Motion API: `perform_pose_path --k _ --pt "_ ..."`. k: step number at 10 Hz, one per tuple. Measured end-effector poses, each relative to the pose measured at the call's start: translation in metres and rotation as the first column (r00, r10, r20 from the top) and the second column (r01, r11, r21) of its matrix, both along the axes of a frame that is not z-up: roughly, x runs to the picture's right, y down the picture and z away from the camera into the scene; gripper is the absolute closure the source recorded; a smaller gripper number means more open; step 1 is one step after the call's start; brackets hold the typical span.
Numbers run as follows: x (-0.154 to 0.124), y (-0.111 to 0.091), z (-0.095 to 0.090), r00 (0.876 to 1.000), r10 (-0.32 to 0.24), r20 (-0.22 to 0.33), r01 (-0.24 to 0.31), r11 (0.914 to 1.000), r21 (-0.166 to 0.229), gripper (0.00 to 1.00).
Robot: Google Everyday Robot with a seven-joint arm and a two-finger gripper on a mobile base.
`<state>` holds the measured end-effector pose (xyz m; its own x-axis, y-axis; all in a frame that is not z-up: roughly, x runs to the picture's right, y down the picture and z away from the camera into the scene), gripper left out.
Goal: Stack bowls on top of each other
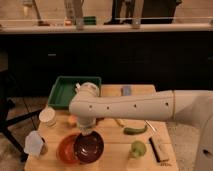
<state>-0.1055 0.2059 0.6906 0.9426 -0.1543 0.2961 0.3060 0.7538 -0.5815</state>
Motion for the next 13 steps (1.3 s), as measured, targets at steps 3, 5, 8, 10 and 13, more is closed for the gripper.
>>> perform_pose_path --k 3,5,8,10,13 --pt "-0.001 0.002 0.000 1.000 -0.005 0.003 0.005 1.0000 0.000 1.00" --pt "-0.002 0.002 0.000 1.000 -0.007 0.005 0.007 1.0000 0.000 1.00" --pt "-0.002 0.002 0.000 1.000 -0.005 0.005 0.005 1.0000 0.001 1.00" --pt "-0.005 -0.001 0.002 1.000 0.009 -0.012 -0.009 1.0000 0.004 1.00" --pt "-0.040 -0.009 0.004 0.999 0.032 -0.022 -0.032 0.9995 0.003 1.00"
